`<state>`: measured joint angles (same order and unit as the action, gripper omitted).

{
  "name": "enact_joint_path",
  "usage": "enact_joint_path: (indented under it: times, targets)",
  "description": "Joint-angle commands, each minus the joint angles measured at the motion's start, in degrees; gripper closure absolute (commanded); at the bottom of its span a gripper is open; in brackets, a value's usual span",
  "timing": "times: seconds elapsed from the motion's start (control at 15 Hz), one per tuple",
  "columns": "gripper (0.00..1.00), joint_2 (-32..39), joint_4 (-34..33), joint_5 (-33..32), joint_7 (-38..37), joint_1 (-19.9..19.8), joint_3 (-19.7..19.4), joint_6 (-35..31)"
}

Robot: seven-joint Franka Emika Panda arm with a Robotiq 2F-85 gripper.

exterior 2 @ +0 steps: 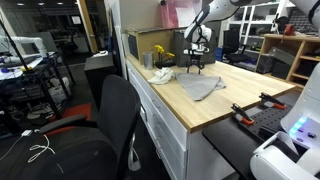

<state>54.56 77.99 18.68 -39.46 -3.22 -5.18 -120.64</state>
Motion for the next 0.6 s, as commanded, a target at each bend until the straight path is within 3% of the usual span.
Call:
enact_joint_path:
  times: [0.0, 0.2, 0.53]
  targets:
    - [0.0, -8.5, 13.3, 0.8, 6.0, -2.9, 0.4, -1.6]
    - [0.0, -13.3, 21.1, 1.9, 12.7, -5.4, 0.1, -1.7]
    - [0.0, -17.8, 31.5, 3.8, 13.8, -7.2, -2.0, -1.7]
